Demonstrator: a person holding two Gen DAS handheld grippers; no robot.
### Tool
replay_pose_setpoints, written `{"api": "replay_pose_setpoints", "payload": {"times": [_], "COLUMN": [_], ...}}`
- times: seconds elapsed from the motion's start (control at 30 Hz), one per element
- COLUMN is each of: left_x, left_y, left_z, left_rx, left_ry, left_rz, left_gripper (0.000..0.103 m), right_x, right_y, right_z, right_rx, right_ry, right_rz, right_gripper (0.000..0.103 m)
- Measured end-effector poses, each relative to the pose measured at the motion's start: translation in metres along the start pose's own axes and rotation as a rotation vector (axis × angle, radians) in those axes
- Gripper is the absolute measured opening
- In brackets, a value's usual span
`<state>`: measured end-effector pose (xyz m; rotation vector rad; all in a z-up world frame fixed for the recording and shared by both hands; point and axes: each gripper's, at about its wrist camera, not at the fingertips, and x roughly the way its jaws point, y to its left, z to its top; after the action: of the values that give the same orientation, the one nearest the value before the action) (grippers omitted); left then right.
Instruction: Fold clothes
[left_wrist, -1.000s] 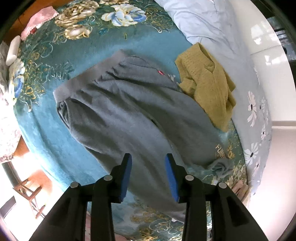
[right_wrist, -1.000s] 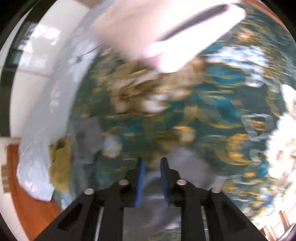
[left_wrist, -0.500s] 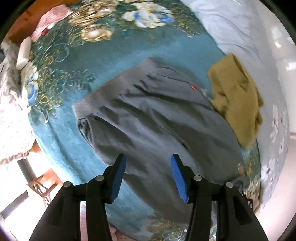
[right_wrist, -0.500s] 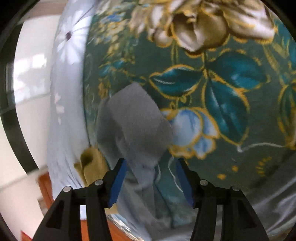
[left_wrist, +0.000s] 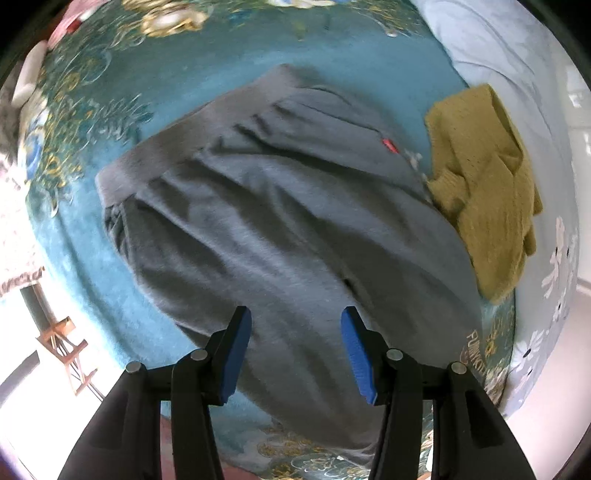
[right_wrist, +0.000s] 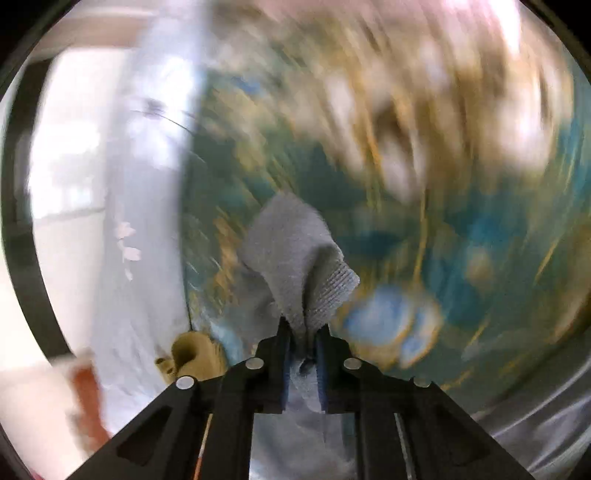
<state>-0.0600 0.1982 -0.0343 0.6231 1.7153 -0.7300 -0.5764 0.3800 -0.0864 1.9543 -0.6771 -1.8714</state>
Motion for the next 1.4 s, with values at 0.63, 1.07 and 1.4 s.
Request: {"api": "replay_pose_setpoints", "payload": {"times": [0.63, 1.07, 1.4], "left_x": [-0.061, -0.069, 0.004], "left_y": [0.045, 0.187, 0.229], "left_z": [-0.003, -0.007, 0.043], "left_rx": [-0.051, -0.287, -0.304], "left_ry": [-0.125, -0.192, -0.07], "left_rz": [-0.066, -0.172, -0.199], "left_gripper": [0.051, 0.051, 0.051], "right_x": [-0.056, -0.128, -0.184], "right_y": [-0.006, -0.056, -0.023], "right_z": [0.018, -0.057, -0.106], "right_rx": [-0.274, -0.285, -0.296], "right_ry": [-0.013, 0.081, -0.016], "right_rz": [-0.171, -0.238, -0.259], "right_gripper": [0.045, 0.048, 0.048]}}
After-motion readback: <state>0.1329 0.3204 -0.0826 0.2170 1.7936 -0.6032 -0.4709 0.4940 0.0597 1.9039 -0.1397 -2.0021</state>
